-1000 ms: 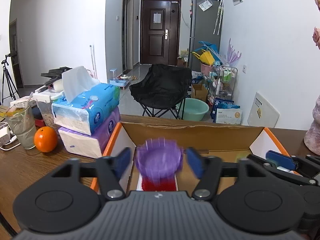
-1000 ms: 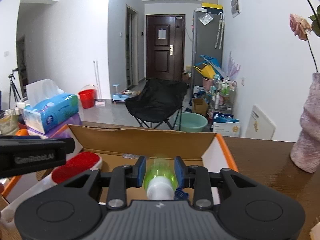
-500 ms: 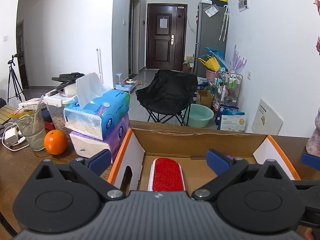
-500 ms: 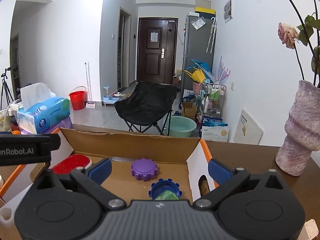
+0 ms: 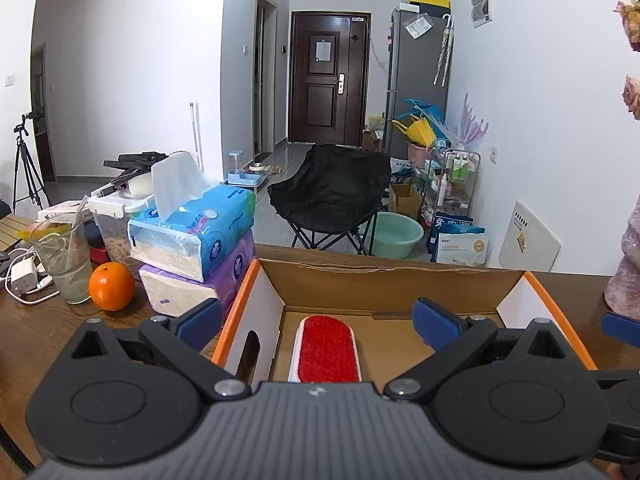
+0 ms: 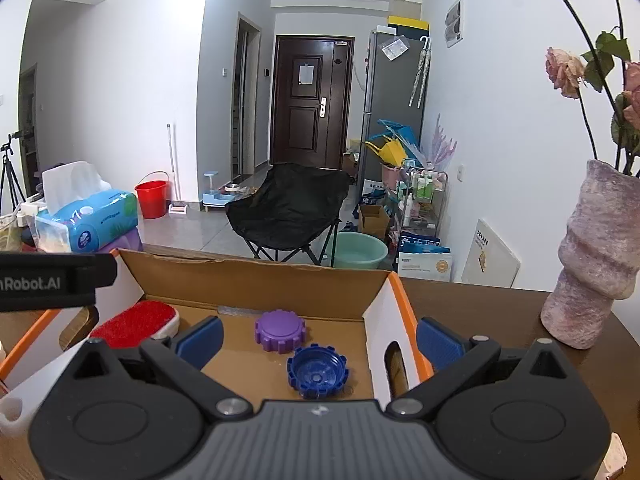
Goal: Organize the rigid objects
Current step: 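Lift both open tools out of the cardboard box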
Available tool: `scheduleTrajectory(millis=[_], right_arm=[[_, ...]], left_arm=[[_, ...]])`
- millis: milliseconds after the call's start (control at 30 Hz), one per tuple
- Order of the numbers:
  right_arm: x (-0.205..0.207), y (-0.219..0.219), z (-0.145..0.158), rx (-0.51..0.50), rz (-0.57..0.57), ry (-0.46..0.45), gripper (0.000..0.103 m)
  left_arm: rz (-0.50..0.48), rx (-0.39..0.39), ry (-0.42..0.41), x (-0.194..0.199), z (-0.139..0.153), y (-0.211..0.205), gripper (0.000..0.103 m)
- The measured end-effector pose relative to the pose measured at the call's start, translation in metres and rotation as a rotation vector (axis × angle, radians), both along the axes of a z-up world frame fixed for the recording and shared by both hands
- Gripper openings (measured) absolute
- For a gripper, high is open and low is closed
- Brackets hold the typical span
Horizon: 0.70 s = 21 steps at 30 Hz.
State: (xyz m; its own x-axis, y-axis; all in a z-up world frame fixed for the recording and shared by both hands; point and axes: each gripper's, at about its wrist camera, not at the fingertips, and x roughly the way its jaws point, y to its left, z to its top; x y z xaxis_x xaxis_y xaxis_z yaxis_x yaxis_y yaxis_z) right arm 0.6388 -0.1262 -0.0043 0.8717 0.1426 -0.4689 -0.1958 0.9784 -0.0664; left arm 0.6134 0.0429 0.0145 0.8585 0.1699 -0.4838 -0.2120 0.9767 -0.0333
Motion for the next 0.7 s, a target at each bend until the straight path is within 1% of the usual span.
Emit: scheduleTrajectory(millis=[333, 700], right_arm=[[-0.024, -0.008, 0.007, -0.001, -0.003, -0.015, 0.103], [-0.064, -0.018, 0.017, -0.002, 0.003, -0.039, 0.103]], left_arm=[[0.001, 0.000, -0.012, -0.019, 0.006, -0.004, 0.103], [-0.017, 0.006, -0.036, -0.062, 0.014, -0.010, 0.103]])
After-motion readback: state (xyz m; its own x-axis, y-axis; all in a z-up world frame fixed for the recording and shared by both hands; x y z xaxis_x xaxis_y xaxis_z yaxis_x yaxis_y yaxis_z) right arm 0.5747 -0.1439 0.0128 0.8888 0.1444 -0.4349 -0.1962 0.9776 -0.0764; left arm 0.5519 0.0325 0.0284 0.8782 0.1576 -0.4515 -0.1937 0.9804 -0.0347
